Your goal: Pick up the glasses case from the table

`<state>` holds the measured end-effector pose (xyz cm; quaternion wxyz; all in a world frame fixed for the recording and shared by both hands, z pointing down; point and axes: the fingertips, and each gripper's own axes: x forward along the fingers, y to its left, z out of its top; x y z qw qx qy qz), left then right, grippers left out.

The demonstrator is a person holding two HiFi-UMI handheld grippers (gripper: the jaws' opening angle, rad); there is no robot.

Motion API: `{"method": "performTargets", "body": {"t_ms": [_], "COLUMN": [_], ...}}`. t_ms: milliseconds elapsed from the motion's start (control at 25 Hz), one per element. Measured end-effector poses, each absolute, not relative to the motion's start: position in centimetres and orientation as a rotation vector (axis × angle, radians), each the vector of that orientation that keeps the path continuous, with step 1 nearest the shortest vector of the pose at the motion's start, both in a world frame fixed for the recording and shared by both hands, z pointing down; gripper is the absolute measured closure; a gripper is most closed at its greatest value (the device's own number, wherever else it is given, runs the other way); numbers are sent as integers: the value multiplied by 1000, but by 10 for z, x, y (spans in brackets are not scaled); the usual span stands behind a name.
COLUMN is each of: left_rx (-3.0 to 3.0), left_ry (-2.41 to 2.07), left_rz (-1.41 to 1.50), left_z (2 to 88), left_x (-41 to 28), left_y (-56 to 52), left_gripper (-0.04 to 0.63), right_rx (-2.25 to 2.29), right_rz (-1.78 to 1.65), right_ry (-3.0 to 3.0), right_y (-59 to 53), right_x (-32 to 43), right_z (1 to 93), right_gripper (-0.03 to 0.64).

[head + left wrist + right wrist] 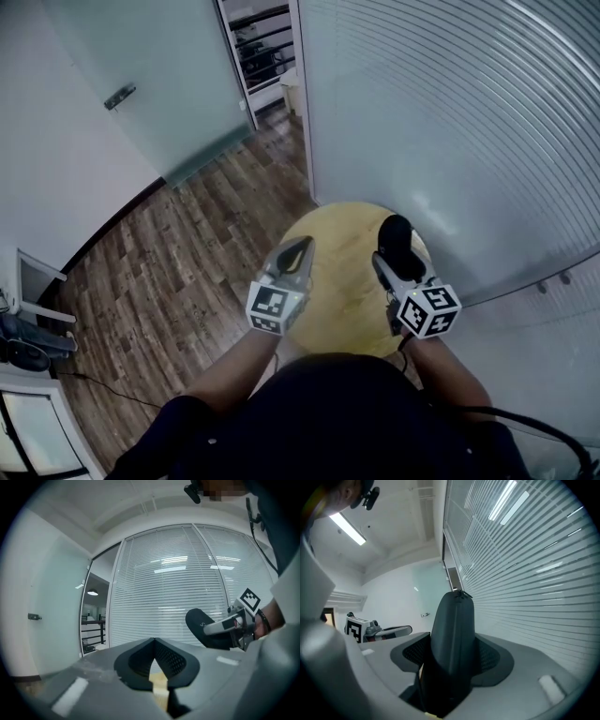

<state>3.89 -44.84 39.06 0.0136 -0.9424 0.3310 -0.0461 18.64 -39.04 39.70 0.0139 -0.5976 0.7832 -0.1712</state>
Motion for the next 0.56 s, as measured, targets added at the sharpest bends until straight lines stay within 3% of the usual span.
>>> {"method": "performTargets", "body": {"t_ms": [560], "left_rx": [-2944], "left_ry": [1027], "left_rz": [-132], "left_z": [378], "left_x": [45], "left_y": [-449], "left_gripper": [592], "right_rx": [-1854], "right_rz": [-460], "right_ry": [2468], "right_y": [-394], "right_x": [181], "right_z": [372], "right_gripper": [331]}}
